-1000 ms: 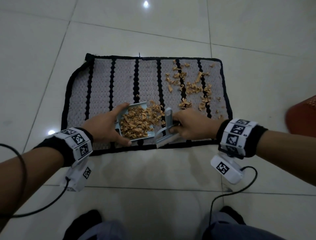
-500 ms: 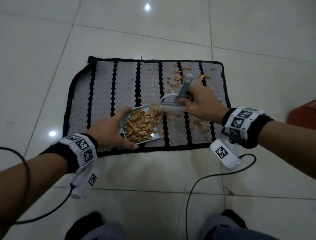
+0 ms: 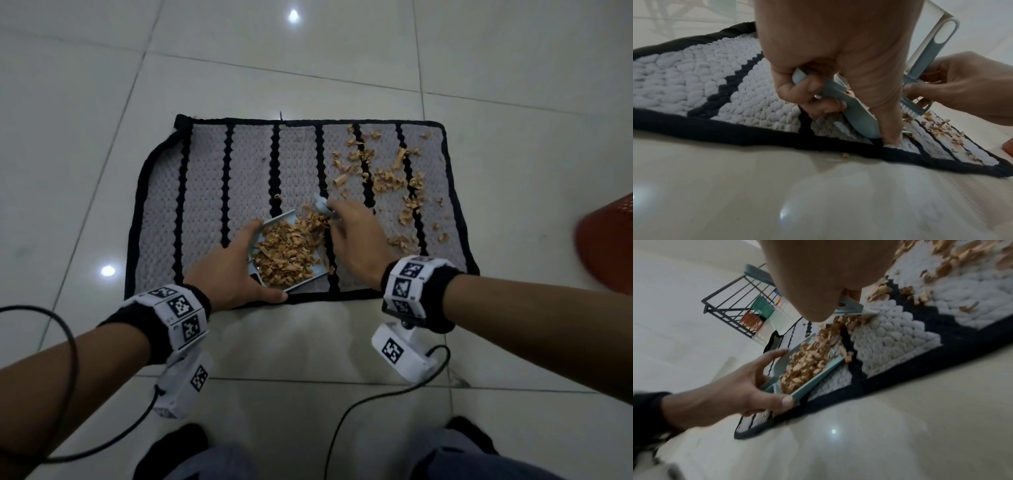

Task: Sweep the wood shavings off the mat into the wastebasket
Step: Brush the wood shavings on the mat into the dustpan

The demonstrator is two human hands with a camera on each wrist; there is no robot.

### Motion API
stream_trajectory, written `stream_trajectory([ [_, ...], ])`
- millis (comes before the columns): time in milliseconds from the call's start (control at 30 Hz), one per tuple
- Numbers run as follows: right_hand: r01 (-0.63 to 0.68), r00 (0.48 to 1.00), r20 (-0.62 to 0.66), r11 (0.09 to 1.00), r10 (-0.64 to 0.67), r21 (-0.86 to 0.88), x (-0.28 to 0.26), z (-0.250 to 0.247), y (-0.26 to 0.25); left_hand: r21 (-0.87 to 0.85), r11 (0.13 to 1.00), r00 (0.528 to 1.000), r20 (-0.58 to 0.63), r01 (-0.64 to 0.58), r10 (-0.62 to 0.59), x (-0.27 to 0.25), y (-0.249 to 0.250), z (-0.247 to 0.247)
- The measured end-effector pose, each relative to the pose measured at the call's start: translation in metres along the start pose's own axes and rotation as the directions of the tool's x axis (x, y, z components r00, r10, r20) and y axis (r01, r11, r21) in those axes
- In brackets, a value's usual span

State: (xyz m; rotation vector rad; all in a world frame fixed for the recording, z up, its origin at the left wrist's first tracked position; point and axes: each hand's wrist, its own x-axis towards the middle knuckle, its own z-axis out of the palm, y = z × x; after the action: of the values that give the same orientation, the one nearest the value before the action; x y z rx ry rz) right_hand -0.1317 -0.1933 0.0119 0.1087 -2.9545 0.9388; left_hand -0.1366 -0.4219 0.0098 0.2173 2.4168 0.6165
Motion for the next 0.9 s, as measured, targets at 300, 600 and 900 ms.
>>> stream_trajectory([
  [300,0.038,0.999,-0.019,0.996,-0.037,0.075,-0.01,-0.028,-0.002,0.032,0.999,1.0,0.012,-0.018,0.018,0.003,-0.002,-0.007],
  [600,0.07,0.936,0.349,0.995,-0.042,-0.07,-0.002,-0.074,0.032,0.054,0.998,0.999,0.051,-0.018,0.016,0.01,-0.009,-0.016],
  [900,0.094,0.911,0.409,0.992,-0.052,-0.085,0.028,-0.059,0.016,0.078,0.997,1.0,0.02,-0.005,0.003,0.009,-0.008,-0.012],
])
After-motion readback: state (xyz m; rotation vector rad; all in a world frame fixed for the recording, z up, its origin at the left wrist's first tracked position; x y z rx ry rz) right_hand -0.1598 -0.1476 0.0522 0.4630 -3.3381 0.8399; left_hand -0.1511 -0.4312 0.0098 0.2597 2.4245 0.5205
